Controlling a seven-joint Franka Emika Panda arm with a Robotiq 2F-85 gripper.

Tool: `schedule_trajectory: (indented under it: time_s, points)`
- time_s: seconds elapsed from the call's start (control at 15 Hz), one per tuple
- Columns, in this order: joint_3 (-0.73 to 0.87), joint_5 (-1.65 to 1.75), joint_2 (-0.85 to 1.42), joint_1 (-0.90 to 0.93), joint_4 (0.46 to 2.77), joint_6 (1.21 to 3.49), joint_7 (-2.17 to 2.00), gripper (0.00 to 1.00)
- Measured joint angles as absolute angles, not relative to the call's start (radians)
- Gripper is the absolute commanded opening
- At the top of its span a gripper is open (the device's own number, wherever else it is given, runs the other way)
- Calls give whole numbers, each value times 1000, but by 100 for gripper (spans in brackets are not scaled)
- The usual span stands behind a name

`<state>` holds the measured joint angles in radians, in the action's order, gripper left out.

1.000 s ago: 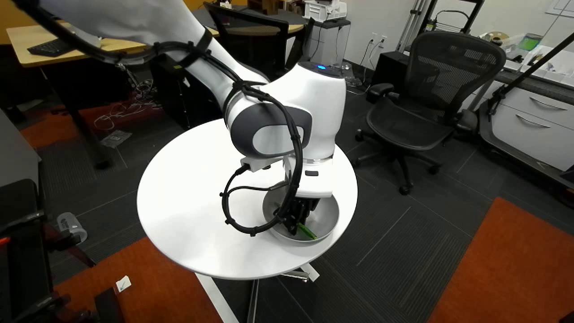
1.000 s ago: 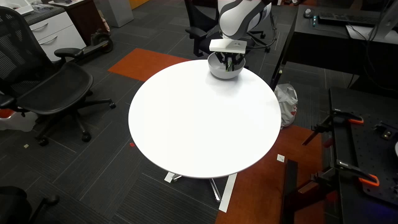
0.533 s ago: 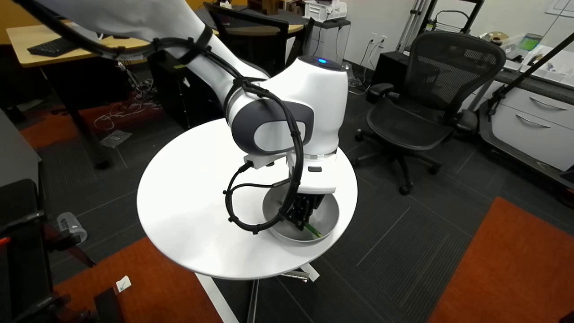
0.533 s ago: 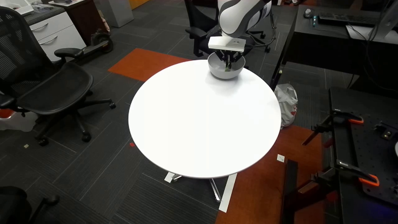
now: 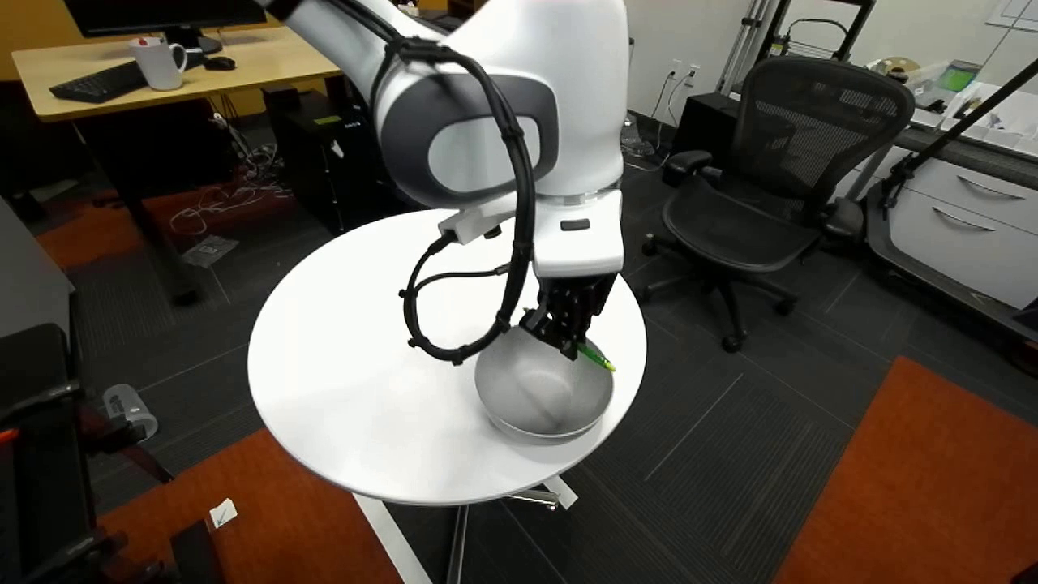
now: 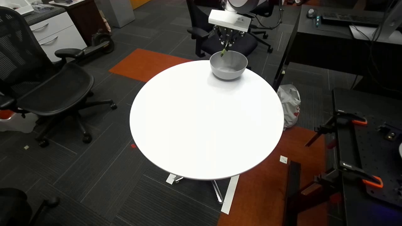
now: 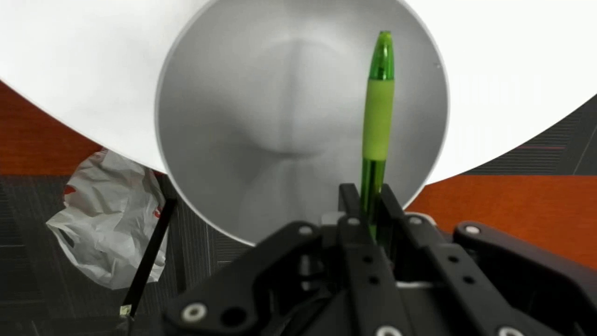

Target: Remove the green pen from the grey bowl

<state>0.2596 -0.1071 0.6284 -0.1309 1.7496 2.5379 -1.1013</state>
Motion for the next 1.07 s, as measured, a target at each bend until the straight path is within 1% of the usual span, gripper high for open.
schedule_trajectory:
  time_s: [0.2,0.6,0.87,1.07]
  points:
    - [260,-104,537,-92,1839,2568,-1101,3]
    - [243,-76,396,43,2025,2587,-1123,3]
    - [201,-19,373,114,2113,2587,-1140,3]
    - [198,67,394,166,2163,2587,-1210,3]
